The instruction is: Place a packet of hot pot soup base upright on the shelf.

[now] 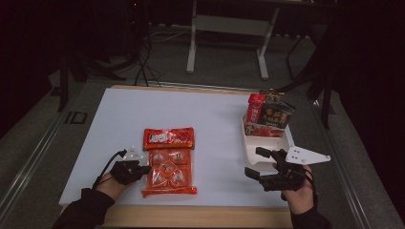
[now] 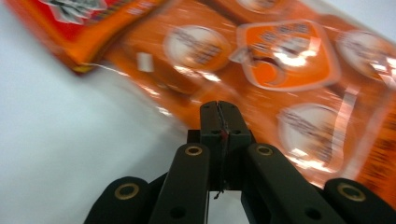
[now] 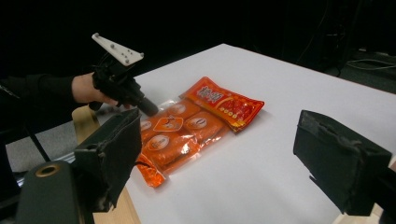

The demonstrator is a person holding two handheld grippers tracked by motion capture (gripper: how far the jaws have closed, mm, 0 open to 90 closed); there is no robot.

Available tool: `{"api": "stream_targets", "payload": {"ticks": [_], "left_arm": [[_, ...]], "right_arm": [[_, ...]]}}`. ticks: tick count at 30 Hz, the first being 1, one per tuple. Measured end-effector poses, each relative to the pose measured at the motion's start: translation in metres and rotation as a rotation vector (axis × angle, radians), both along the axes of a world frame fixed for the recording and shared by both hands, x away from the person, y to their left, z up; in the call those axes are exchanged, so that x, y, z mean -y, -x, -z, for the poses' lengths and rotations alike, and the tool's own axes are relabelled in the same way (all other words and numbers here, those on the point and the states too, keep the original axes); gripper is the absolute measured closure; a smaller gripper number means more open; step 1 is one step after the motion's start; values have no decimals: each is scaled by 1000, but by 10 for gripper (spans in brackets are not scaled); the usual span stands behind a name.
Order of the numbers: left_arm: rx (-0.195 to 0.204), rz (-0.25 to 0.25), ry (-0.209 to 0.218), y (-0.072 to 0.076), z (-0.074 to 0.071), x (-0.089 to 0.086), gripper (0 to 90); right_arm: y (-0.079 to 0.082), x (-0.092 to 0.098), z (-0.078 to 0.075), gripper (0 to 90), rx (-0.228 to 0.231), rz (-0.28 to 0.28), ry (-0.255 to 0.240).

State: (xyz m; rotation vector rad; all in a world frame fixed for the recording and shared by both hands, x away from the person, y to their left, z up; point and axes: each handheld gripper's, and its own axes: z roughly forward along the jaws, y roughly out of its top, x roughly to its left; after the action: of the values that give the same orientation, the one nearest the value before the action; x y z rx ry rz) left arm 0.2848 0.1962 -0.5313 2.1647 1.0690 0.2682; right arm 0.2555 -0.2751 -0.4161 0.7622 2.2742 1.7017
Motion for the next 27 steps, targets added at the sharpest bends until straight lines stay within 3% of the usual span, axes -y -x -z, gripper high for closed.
{"api": "stream_targets", "payload": {"ticks": [4, 8, 12, 16, 27], "left_arm": [[15, -47, 13, -11, 0, -5, 900], [-1, -56, 21, -19, 6, -1, 900], [9, -41, 9, -20, 4, 6, 900], [3, -35, 24, -21, 4, 10, 900], [1, 46, 21, -26, 3, 52, 900]], "right_arm": [[0, 1, 0, 152, 1, 3, -1], [-1, 1, 1, 151, -1, 4, -1], [-1, 1, 1, 151, -1, 2, 1], [-1, 0, 1, 152, -5, 3, -1], [-1, 1, 2, 152, -3, -2, 2]]}}
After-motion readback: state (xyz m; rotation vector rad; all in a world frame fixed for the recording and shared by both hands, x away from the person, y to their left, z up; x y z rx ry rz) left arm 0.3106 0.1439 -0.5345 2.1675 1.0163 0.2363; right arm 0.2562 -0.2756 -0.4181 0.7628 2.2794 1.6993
